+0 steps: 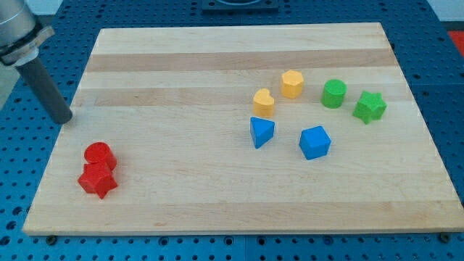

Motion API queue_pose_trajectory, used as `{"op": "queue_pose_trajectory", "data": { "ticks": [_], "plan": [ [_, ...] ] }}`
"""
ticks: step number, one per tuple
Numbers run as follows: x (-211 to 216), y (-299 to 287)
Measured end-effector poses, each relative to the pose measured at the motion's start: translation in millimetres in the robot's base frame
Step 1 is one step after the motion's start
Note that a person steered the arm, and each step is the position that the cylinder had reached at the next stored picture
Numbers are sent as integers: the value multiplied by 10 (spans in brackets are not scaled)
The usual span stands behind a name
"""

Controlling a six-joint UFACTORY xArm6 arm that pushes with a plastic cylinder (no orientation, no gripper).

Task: Split red star from red circle

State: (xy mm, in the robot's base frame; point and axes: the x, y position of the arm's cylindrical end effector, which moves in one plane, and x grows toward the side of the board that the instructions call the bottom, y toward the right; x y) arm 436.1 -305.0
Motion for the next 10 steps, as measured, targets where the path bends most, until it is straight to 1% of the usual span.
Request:
{"op": "queue_pose_trajectory", "data": {
  "ticks": [1,2,3,4,5,6,7,8,9,10],
  "plan": [
    [373,28],
    [1181,17],
    [1335,368],
    [1320,746],
    [1321,1289],
    [1308,1419],
    [1219,848],
    [973,890],
    [927,1276],
    [1040,1877]
  ]
}}
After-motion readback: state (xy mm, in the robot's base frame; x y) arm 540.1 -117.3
